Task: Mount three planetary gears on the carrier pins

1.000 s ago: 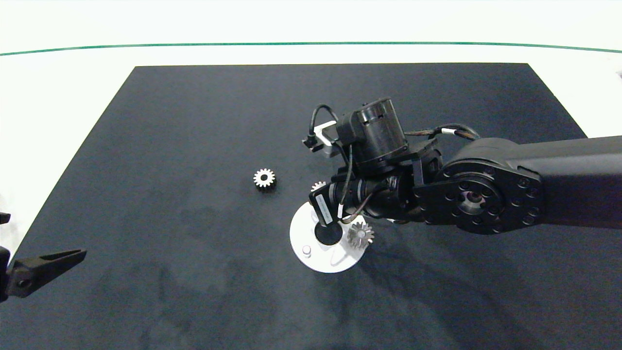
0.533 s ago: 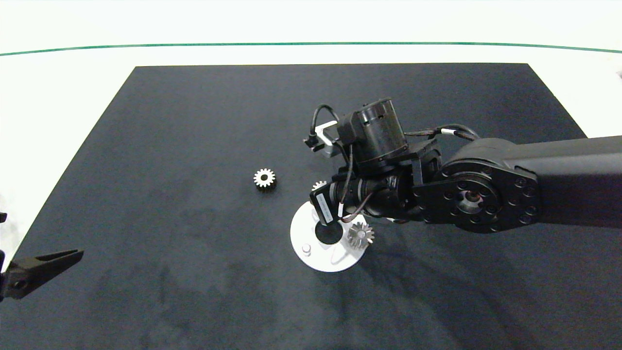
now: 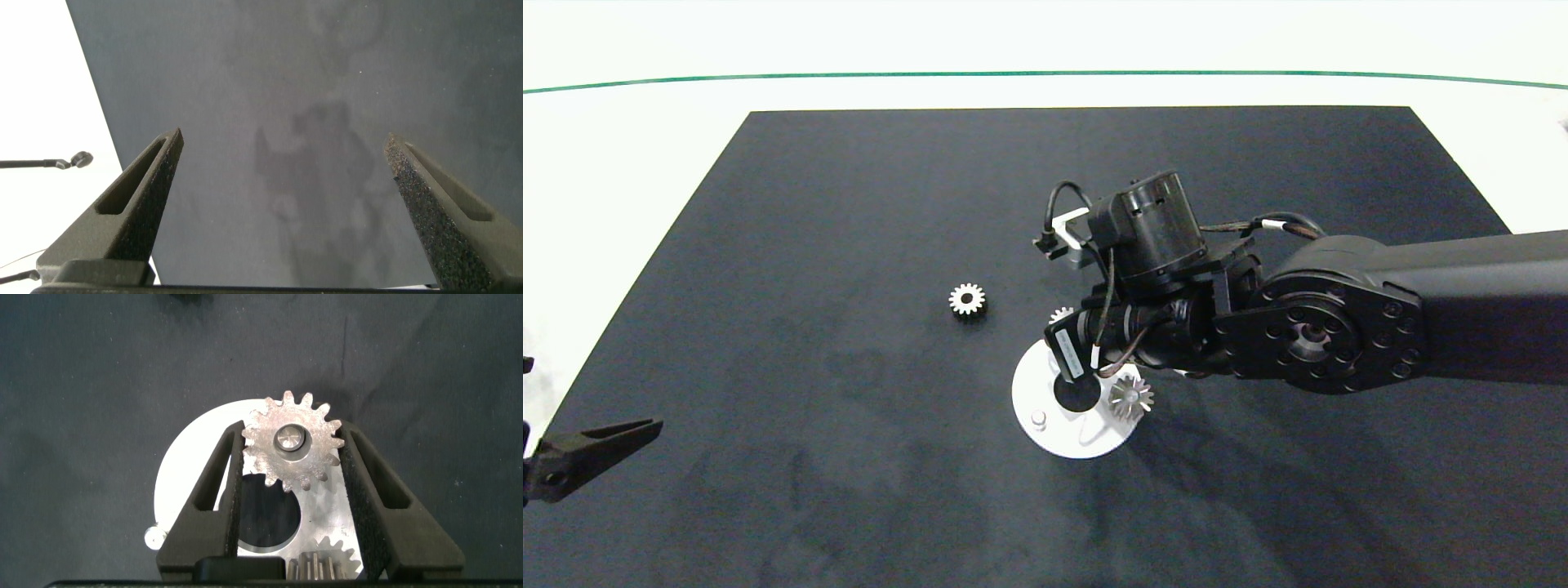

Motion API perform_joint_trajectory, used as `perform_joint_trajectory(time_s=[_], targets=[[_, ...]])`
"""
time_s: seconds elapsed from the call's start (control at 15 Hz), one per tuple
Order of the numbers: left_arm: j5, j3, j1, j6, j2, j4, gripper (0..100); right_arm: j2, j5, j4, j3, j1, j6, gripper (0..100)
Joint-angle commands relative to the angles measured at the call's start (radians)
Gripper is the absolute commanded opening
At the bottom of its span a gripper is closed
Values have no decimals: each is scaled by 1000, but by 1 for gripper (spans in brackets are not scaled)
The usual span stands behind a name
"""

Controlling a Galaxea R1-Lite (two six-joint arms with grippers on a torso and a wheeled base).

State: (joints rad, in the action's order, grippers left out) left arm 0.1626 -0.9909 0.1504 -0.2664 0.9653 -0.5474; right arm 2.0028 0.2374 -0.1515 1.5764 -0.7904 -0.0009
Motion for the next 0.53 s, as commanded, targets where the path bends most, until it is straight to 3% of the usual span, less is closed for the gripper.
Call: perform_joint_trajectory(time_s=[0.07, 0.33, 0.4, 0.53], targets=[[2, 0, 0, -14, -13, -3, 100, 1, 0, 0, 1, -1, -1, 22], [2, 0, 0, -14, -13, -3, 100, -1, 0, 0, -4, -3, -1, 22], [2, 0, 0, -14, -13, -3, 100, -1, 0, 0, -4, -3, -1, 100], [2, 0, 0, -14, -13, -3, 100, -2, 0, 1, -4, -3, -1, 100]])
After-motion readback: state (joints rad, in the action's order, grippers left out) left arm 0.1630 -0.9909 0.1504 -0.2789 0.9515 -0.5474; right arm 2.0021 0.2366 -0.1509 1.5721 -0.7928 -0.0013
